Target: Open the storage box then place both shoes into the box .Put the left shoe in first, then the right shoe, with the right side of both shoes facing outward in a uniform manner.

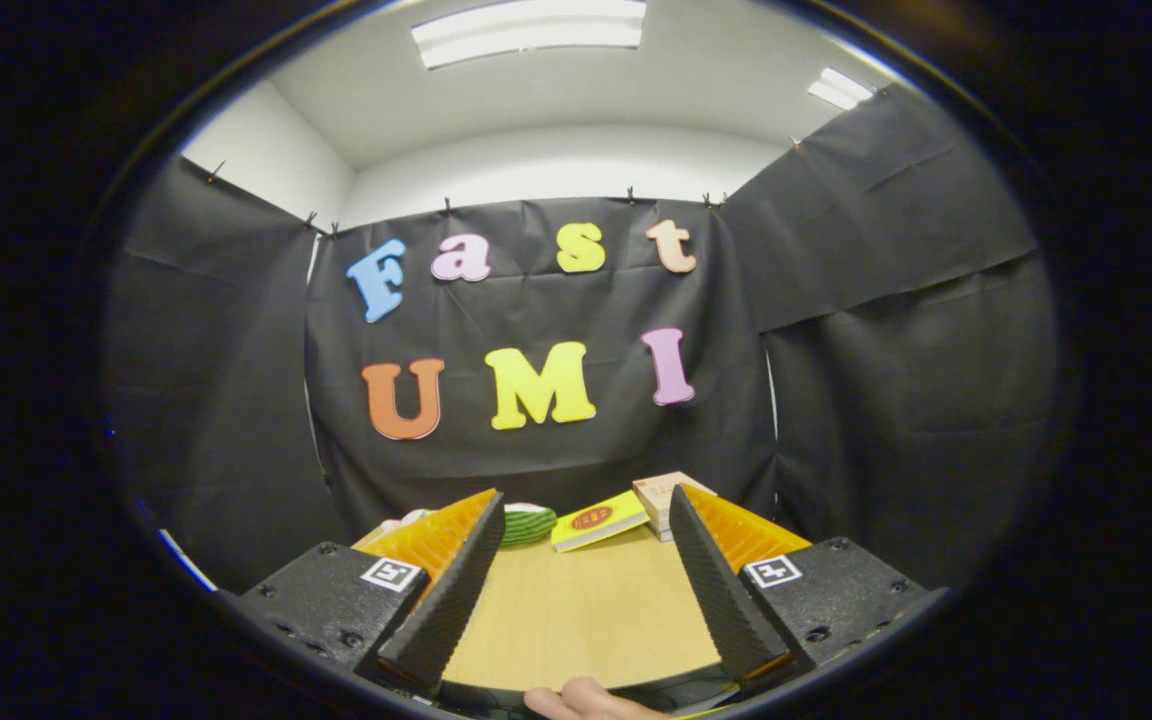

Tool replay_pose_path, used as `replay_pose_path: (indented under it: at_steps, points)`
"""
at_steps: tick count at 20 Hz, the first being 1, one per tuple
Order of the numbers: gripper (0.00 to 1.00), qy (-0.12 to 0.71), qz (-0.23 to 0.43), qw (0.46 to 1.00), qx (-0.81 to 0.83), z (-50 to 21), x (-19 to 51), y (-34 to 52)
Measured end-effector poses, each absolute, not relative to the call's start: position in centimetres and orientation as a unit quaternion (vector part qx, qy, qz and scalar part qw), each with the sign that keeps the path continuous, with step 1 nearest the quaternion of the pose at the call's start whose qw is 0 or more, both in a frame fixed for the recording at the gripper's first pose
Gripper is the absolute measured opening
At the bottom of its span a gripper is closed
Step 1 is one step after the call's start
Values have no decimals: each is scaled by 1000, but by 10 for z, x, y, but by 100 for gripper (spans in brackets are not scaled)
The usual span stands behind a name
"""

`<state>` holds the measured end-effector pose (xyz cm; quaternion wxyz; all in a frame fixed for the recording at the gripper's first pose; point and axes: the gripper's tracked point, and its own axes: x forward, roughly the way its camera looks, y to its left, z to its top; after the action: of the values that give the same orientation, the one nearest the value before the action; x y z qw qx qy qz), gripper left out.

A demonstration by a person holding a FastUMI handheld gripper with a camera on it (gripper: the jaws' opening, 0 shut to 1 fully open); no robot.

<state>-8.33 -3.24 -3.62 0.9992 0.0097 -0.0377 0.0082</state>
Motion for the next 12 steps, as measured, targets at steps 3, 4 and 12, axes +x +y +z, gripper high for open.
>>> replay_pose_path:
  at_steps: [3,4,12]
  points:
    - [100,-27,17,999,13,-38,-81,-30]
    - [100,-24,17,999,13,-38,-80,-31]
    - [100,-21,16,1000,5,-29,-87,-25]
